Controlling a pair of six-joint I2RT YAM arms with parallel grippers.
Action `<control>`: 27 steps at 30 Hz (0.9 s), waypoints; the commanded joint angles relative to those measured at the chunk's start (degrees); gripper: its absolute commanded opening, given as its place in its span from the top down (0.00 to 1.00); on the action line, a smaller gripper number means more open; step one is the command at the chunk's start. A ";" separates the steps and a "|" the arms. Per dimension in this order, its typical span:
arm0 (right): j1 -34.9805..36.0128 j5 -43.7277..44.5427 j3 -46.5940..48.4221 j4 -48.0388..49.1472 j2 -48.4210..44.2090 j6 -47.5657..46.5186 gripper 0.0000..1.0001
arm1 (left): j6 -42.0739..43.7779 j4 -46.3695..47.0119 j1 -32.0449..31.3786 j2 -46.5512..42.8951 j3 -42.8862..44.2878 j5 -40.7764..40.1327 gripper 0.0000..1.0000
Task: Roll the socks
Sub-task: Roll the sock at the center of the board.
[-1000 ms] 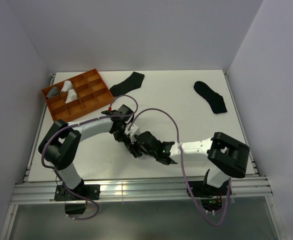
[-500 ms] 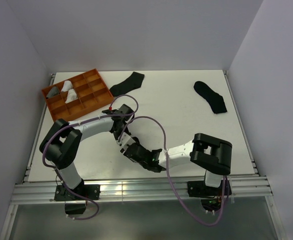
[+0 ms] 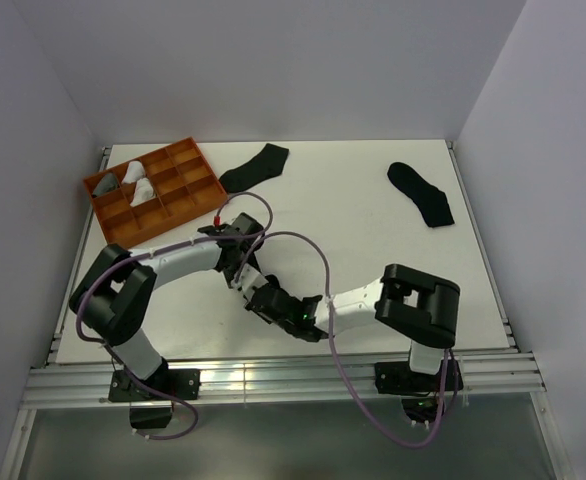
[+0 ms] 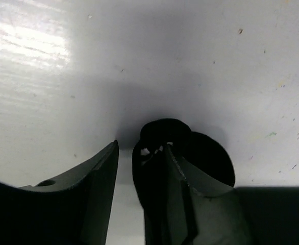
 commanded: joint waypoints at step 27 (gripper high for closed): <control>-32.83 -71.68 -4.39 16.68 9.23 28.33 1.00 | -14.73 26.44 1.85 -20.27 -24.29 4.30 0.27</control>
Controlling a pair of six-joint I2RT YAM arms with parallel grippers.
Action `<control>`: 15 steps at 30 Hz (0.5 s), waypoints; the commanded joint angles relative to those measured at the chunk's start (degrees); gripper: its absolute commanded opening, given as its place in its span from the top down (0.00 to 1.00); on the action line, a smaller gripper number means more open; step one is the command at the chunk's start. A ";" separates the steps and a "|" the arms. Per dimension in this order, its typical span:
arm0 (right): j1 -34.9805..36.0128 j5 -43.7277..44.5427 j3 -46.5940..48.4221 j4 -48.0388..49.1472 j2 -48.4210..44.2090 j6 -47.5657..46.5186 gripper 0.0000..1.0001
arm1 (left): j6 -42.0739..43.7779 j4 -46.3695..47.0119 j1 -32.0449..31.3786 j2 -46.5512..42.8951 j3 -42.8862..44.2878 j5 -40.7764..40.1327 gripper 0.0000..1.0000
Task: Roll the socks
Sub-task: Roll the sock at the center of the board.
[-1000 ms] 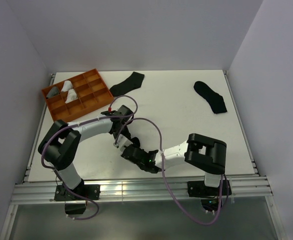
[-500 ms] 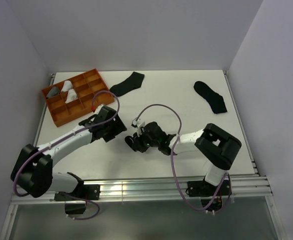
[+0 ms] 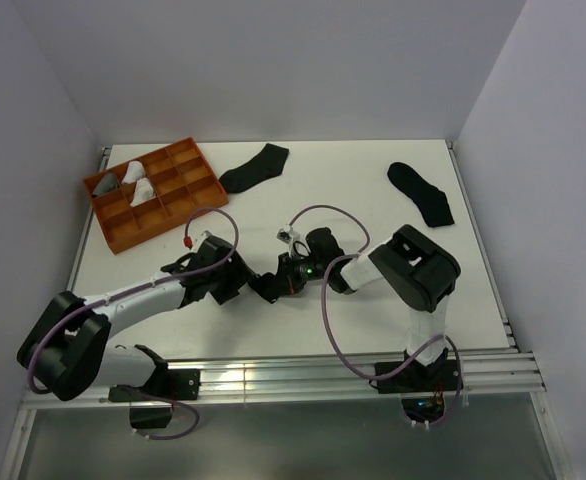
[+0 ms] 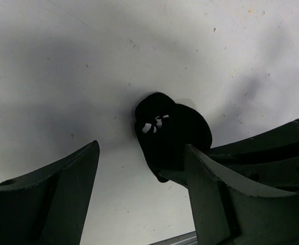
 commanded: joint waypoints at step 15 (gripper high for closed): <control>-6.30 -6.50 1.54 0.36 9.37 9.31 0.99 | -1.97 6.21 -1.49 8.93 1.13 0.54 0.35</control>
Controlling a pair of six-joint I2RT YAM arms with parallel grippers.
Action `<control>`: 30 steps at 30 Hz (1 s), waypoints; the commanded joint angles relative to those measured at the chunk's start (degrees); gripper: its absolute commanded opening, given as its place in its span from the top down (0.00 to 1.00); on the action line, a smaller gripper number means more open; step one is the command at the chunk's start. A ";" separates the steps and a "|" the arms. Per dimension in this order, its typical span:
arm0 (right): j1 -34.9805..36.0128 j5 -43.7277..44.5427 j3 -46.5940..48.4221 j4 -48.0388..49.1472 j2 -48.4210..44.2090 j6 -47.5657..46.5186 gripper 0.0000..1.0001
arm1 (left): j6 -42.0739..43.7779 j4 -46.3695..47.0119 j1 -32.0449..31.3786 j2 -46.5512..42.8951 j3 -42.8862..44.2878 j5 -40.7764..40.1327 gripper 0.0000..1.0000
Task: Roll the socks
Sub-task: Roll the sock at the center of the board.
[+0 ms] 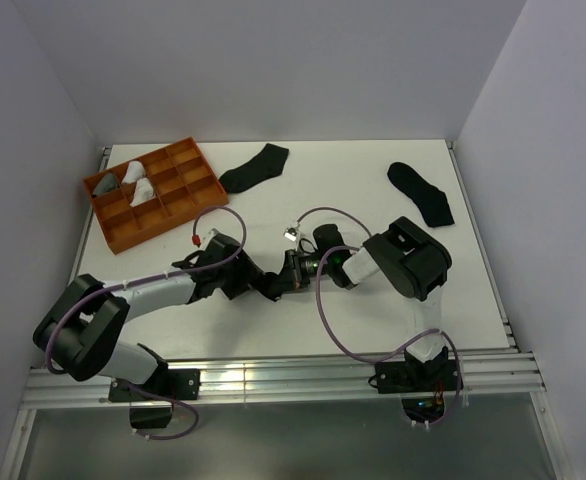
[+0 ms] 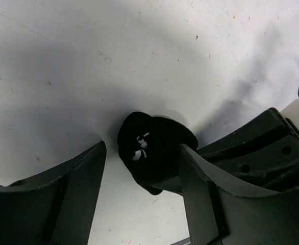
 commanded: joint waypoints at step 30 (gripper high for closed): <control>5.19 32.26 -6.03 -16.78 -23.54 -14.91 0.57 | 11.89 -26.22 -2.42 14.74 18.69 -6.22 0.72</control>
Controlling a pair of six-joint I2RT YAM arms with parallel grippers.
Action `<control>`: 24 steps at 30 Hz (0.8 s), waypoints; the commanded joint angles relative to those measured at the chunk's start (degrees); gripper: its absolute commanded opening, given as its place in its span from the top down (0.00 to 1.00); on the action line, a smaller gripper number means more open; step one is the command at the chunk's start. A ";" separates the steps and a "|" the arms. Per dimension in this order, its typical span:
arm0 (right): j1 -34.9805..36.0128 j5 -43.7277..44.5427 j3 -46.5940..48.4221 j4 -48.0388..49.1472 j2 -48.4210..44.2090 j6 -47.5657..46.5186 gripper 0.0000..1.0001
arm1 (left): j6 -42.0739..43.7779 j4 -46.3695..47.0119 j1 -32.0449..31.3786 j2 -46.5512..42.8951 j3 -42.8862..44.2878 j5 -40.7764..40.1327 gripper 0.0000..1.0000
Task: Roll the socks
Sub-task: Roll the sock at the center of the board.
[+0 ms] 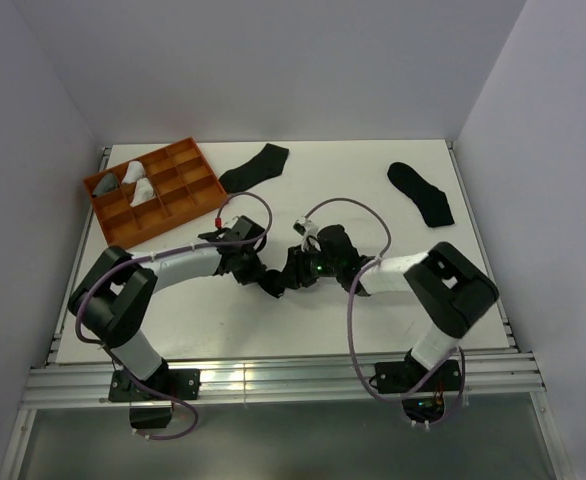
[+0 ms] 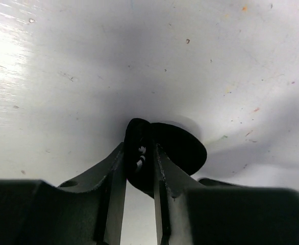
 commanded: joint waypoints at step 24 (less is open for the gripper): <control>26.90 52.89 9.39 -13.87 3.07 -24.15 0.61 | 9.69 -15.12 -0.06 6.93 8.26 -1.25 0.69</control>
